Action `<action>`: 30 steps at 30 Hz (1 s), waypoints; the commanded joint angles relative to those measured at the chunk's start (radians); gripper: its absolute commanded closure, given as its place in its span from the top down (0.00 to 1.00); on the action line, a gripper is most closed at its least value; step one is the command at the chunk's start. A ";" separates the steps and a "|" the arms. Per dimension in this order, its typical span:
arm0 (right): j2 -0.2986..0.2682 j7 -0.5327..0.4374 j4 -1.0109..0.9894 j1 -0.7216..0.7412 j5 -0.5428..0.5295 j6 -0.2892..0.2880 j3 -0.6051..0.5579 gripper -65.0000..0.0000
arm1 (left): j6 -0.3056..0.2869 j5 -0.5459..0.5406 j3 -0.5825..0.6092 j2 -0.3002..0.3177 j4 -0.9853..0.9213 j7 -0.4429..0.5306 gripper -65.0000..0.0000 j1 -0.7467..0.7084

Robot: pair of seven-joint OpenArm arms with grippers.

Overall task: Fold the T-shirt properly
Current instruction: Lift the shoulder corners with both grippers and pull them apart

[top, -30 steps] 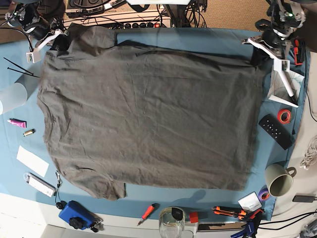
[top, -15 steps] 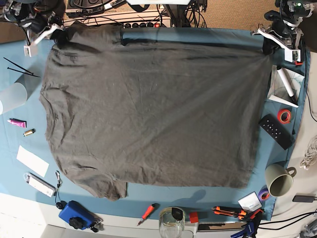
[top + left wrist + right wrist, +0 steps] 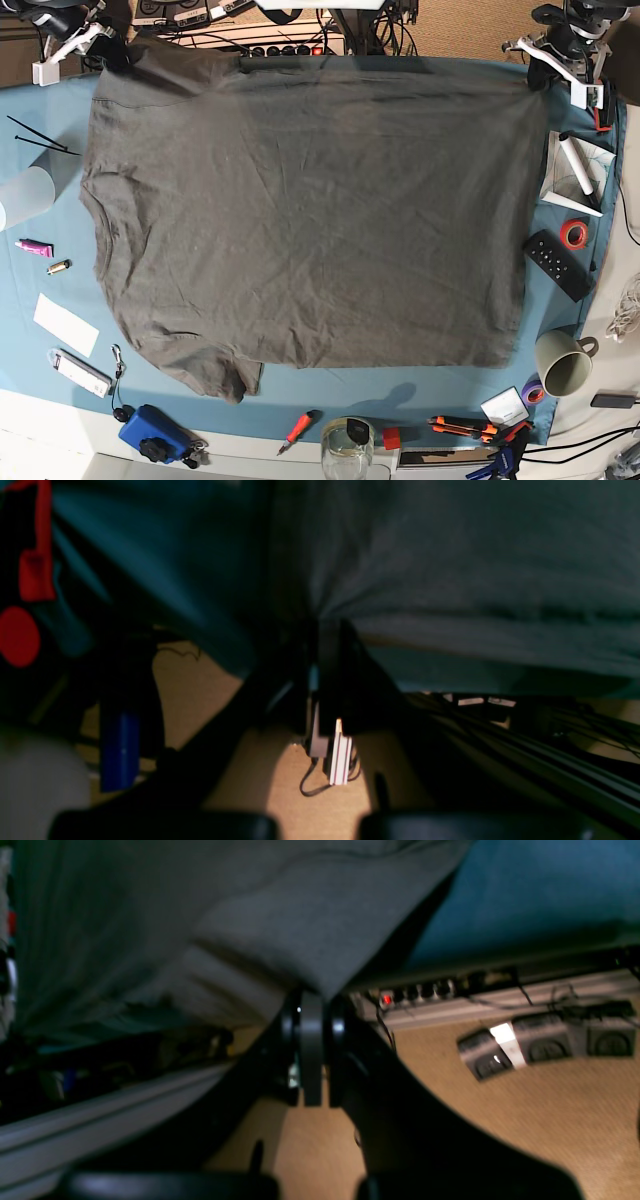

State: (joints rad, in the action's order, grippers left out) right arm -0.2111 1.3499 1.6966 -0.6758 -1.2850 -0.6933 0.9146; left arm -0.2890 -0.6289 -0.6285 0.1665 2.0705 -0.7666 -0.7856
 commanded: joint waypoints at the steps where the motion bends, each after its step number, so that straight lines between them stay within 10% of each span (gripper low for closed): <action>1: -0.016 -0.021 0.012 -0.005 -0.038 -0.005 0.010 0.00 | 0.000 -0.003 -0.007 0.008 0.024 0.019 0.00 -0.010; 30: 0.060 0.001 0.195 -0.078 -0.038 -0.005 0.184 0.00 | 0.011 0.033 -0.066 0.008 0.114 -0.124 0.00 -0.091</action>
State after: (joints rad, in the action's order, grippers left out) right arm -0.1349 1.3724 1.8786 -0.7399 -1.3075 -0.6971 1.0855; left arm -0.2817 -0.5961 -0.6857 0.1665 2.1674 -0.9051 -0.8623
